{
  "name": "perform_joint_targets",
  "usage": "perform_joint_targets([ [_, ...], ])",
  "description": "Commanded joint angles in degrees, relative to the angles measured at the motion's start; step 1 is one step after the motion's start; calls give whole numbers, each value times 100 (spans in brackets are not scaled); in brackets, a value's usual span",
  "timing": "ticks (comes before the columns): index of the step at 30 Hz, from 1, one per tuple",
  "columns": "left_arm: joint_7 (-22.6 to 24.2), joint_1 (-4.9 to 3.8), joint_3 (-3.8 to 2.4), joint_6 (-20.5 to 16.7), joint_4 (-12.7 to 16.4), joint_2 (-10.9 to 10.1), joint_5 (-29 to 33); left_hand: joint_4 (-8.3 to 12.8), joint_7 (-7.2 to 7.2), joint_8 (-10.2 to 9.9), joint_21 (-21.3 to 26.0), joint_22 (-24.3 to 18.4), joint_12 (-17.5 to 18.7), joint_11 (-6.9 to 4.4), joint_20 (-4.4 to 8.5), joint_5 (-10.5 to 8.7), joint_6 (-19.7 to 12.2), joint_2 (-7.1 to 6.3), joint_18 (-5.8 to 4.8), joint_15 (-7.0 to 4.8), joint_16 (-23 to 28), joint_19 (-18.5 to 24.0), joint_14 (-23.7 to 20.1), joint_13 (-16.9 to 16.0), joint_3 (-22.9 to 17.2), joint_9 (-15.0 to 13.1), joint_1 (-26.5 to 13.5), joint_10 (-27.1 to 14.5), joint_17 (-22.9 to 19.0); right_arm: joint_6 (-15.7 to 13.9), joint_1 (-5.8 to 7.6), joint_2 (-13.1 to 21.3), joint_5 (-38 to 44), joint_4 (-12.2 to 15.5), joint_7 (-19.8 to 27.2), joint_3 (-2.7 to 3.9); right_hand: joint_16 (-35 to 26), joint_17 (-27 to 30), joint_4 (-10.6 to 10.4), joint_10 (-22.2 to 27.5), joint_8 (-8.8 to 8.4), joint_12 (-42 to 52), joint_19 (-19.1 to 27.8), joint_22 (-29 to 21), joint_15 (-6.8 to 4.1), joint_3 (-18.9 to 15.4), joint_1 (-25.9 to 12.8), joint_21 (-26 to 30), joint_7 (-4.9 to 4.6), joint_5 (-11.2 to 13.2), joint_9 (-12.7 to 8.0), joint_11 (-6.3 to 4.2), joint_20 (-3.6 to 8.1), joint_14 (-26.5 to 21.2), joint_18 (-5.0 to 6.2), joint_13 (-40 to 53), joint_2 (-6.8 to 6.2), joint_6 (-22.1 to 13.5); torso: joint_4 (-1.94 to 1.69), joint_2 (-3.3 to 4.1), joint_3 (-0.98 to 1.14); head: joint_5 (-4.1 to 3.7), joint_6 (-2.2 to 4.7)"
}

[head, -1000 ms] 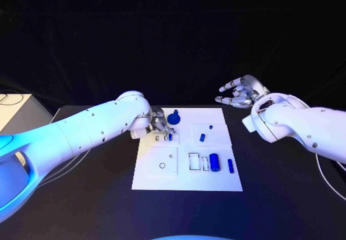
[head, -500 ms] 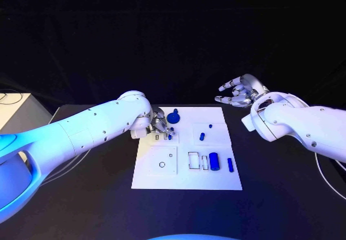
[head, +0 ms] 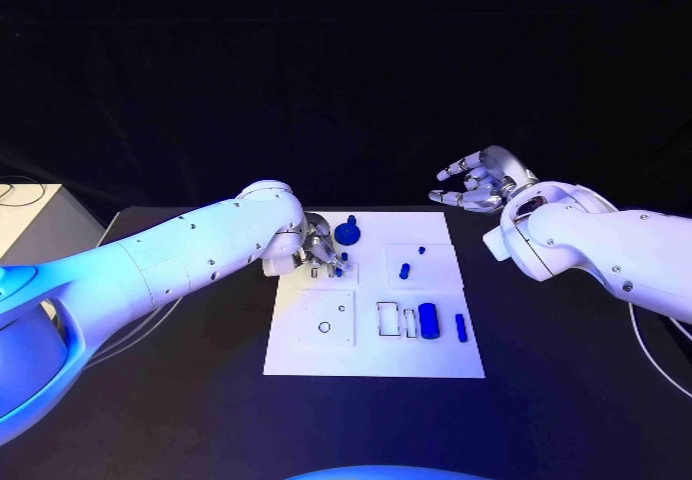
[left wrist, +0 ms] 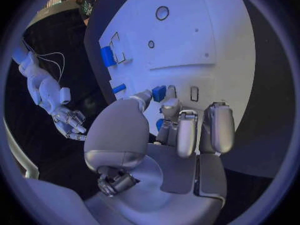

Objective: Assemble the parts on the task board

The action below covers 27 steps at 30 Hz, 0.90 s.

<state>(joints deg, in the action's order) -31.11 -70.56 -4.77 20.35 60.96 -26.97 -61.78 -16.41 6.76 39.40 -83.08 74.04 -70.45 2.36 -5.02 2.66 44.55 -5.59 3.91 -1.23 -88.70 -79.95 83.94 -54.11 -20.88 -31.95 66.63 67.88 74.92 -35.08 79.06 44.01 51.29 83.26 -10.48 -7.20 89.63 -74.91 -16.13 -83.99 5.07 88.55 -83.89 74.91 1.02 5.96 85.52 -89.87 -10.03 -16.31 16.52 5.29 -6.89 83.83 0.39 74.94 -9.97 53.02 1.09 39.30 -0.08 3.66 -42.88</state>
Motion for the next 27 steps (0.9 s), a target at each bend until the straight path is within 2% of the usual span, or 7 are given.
perform_joint_targets([
  [1, 3, -9, 1, 17, 1, 8, 42, 2, -20, -4, 24, -5, 31, -3, 21, 18, -40, 36, -25, 14, 18, 39, 458, 23, -238, -49, 68, -44, 1187, 87, 2, -9, 68, -3, -11, 3, 3, -1397, -14, -432, 18, -31, -611, 1509, -8, 36, 12, -13, -1, -1, 7, -8, 5, 590, -39, 1351, -11, 25, 2, -8, 3, 4, -15],
  [8, 8, -9, 2, -31, 34, 4, 127, 144, -61, 78, 40, -22, 82, -47, 55, 10, -44, -138, -20, -24, 27, 55, 451, 82, -1176, -277, 189, -93, 1176, 117, 1, -21, 70, -22, -32, 3, 3, -1397, -14, -432, 18, -31, -611, 1509, -8, 36, 12, -13, -1, -1, 7, -8, 5, 590, -39, 1351, -11, 25, 3, -5, 5, 9, -21],
  [13, 14, -9, 2, -97, 59, -3, 302, 506, -107, 214, 51, -30, 121, -76, 83, 19, -65, -285, -17, -61, 32, 65, 448, 126, -2013, -528, 154, -109, 1174, 148, 1, -34, 72, -39, -52, 3, 1, -1393, -15, -431, 19, -32, -611, 1509, -8, 41, 12, -13, -1, -1, 8, -8, 5, 589, -39, 1350, -8, 25, 4, -3, 6, 10, -24],
  [14, 17, -9, 2, -123, 68, -10, 364, 708, -132, 310, 57, -37, 131, -108, 96, 26, -54, -302, -14, -79, 38, 72, 443, 133, -2270, -641, 174, -108, 1164, 162, 0, -38, 73, -45, -60, 3, 1, -1393, -15, -431, 19, -32, -611, 1509, -8, 41, 12, -13, -1, -1, 8, -8, 5, 589, -39, 1350, -8, 25, 4, -5, 6, 14, -27],
  [17, 21, -8, 2, -154, 76, -23, 442, 962, -167, 477, 63, -41, 151, -133, 117, 25, -100, -313, -12, -97, 40, 79, 444, 162, -2632, -863, 35, -100, 1167, 180, -1, -41, 73, -53, -72, 3, 1, -1393, -15, -431, 19, -32, -611, 1509, -8, 41, 12, -13, -1, -1, 8, -8, 5, 589, -39, 1350, -8, 25, 3, -7, 6, 13, -31],
  [24, 38, -6, -1, -279, 162, -151, 753, 1304, -267, 997, 60, -18, 176, -222, 176, 27, -113, -295, -16, -172, 16, 67, 470, 234, -3142, -1483, -316, -45, 1221, 246, -10, -38, 74, -76, -109, 2, 1, -1393, -15, -431, 19, -32, -611, 1509, -8, 41, 12, -13, -1, -1, 8, -8, 5, 589, -39, 1350, -8, 25, -6, -19, 8, 1, -9],
  [27, 40, -6, -4, -328, 242, -241, 846, 1343, -277, 1056, 54, -4, 157, -234, 187, 28, -128, -278, -19, -184, 5, 58, 481, 213, -3214, -1569, -343, -22, 1243, 263, -13, -27, 74, -79, -121, 2, 1, -1393, -15, -431, 19, -32, -611, 1509, -8, 41, 12, -13, -1, -1, 8, -8, 5, 589, -39, 1350, -8, 25, -15, -19, 7, -6, -9],
])
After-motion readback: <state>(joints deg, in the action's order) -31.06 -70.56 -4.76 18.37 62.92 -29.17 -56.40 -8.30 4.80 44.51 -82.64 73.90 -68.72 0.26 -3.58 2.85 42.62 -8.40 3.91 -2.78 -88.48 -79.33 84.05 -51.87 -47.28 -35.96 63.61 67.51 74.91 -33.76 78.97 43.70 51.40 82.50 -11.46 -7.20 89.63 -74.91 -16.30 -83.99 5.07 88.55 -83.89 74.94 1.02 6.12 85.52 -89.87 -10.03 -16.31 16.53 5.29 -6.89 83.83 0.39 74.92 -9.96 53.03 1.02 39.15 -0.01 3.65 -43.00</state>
